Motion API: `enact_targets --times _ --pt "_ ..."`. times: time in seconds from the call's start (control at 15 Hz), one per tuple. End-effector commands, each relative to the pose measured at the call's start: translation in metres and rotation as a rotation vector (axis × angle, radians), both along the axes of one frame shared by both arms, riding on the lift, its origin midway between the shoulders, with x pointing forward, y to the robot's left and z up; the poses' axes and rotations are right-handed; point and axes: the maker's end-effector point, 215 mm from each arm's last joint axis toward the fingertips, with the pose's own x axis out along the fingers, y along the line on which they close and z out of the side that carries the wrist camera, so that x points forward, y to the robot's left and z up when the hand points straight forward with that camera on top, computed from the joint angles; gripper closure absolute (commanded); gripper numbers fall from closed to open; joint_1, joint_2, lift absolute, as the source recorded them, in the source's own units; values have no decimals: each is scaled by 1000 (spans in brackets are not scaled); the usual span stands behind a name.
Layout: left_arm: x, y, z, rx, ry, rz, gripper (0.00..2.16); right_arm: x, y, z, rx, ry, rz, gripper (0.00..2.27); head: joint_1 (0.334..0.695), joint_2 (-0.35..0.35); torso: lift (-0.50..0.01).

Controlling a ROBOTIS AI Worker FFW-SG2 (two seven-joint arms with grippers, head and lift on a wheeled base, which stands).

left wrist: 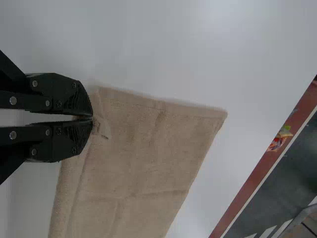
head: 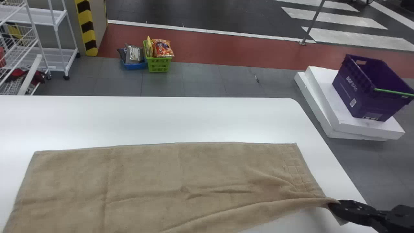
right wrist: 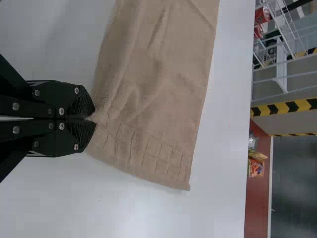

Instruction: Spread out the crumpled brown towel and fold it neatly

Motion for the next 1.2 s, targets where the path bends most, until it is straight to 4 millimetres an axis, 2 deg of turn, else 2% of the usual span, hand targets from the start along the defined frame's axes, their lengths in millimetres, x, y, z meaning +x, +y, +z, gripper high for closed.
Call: enact_targets --times 0.0,0.07,0.13,0.2,0.27,0.53,0.73,0.93,1.13 --pt "-2 11 4 0 -8 27 242 1 4 -6 -12 14 9 1109 695 -191 -126" --pt "-2 17 6 7 -12 39 137 1 6 -7 -11 16 11 1099 695 -179 -126" --pt "-2 23 7 13 -16 51 107 0 7 -7 -5 18 17 920 695 -167 -126" --pt "2 28 12 15 -30 63 107 -3 10 -7 -5 16 39 437 695 -157 -126" --pt "5 31 15 15 -40 71 110 -4 10 -6 -16 7 53 235 695 -143 -126" --pt "25 38 30 26 -89 88 110 -7 3 26 6 -85 58 124 695 -104 -126" --pt "46 27 40 26 -125 67 107 3 -12 55 -17 -156 34 117 695 -112 -126" --pt "80 12 45 34 -148 40 107 47 -16 85 32 -246 -5 167 695 -144 -126" --pt "121 -22 42 37 -148 -24 107 109 1 89 53 -290 -10 275 695 -161 -126"
